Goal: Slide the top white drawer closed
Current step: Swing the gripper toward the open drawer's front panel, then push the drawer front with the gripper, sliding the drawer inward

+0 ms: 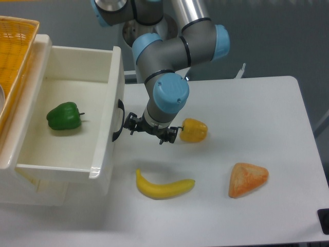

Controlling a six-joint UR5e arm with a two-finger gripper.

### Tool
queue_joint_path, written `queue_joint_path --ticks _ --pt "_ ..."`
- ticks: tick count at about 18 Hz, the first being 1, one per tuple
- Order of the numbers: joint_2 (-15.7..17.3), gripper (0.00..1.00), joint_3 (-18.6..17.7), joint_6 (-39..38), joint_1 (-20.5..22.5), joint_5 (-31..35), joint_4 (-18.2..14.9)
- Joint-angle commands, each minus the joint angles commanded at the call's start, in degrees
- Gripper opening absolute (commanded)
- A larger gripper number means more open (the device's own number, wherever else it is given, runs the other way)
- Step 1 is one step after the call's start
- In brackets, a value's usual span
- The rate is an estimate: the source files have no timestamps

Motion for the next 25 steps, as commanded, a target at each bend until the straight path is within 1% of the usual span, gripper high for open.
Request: queue_joint_path --ticks 6,20,25 --pt "0.2 1.0 0.0 0.0 -0.3 -0.4 0.0" --pt "0.4 1.0 0.4 0.4 -3.3 -1.3 0.1" --pt "0.6 1.0 0.4 0.5 -3.5 -1.4 0.0"
